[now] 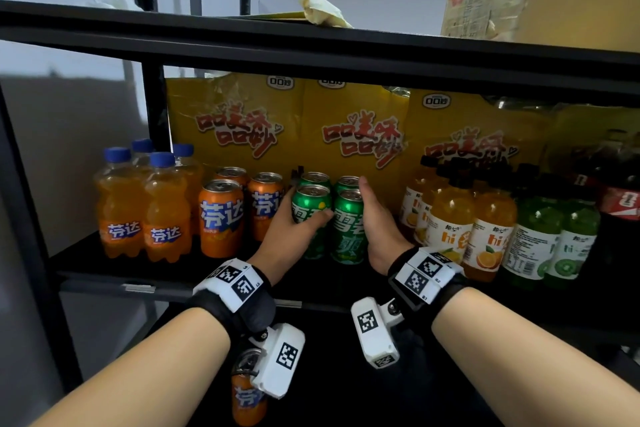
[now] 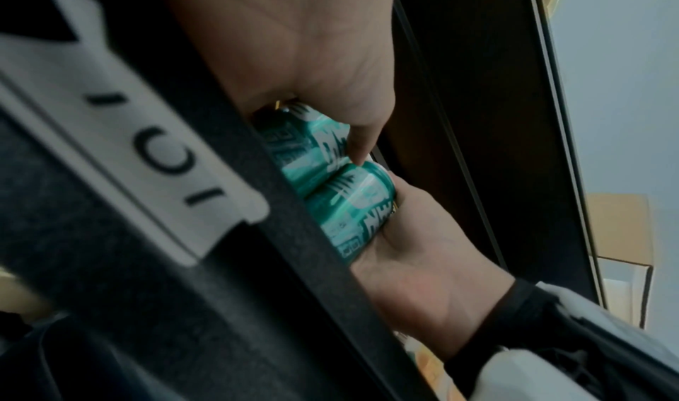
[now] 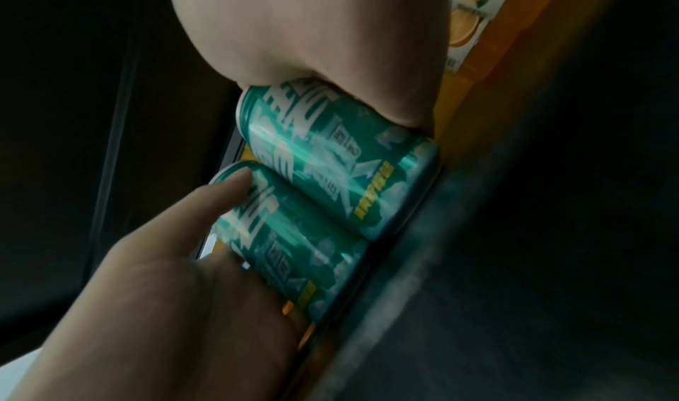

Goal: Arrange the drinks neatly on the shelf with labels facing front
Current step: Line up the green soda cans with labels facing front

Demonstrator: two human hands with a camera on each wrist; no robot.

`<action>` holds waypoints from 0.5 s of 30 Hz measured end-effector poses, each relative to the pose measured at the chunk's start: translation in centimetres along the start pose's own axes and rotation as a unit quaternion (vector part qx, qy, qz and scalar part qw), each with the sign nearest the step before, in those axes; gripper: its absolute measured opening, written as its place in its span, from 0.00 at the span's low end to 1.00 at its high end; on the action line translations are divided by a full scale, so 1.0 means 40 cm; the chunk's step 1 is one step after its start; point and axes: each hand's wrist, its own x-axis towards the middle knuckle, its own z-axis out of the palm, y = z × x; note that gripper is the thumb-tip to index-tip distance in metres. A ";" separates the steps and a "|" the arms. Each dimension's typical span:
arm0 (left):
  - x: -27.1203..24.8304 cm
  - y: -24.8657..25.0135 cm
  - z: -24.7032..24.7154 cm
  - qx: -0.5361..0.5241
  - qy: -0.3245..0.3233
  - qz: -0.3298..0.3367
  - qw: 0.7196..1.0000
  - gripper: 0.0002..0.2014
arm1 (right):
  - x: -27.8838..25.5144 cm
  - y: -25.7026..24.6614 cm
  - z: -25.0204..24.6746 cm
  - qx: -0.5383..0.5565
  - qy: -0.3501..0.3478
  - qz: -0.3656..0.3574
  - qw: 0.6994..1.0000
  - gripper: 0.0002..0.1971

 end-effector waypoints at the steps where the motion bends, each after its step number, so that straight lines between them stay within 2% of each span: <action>1: 0.000 -0.001 -0.001 -0.001 0.001 0.001 1.000 0.26 | 0.001 0.002 0.002 0.003 0.002 -0.006 1.000 0.39; 4: 0.000 0.002 -0.003 0.006 0.009 0.001 1.000 0.26 | 0.003 0.008 0.007 0.008 0.009 -0.026 1.000 0.37; 8: -0.006 0.006 -0.006 0.014 0.015 0.004 1.000 0.28 | -0.001 0.005 0.015 -0.008 0.026 -0.035 0.999 0.40; 13: -0.021 0.019 -0.017 0.055 -0.007 -0.005 0.998 0.27 | -0.018 -0.007 0.001 -0.065 0.039 -0.026 0.997 0.48; 15: -0.031 0.024 -0.028 0.083 -0.024 -0.020 0.996 0.25 | -0.029 -0.011 -0.013 -0.102 0.057 -0.050 0.992 0.47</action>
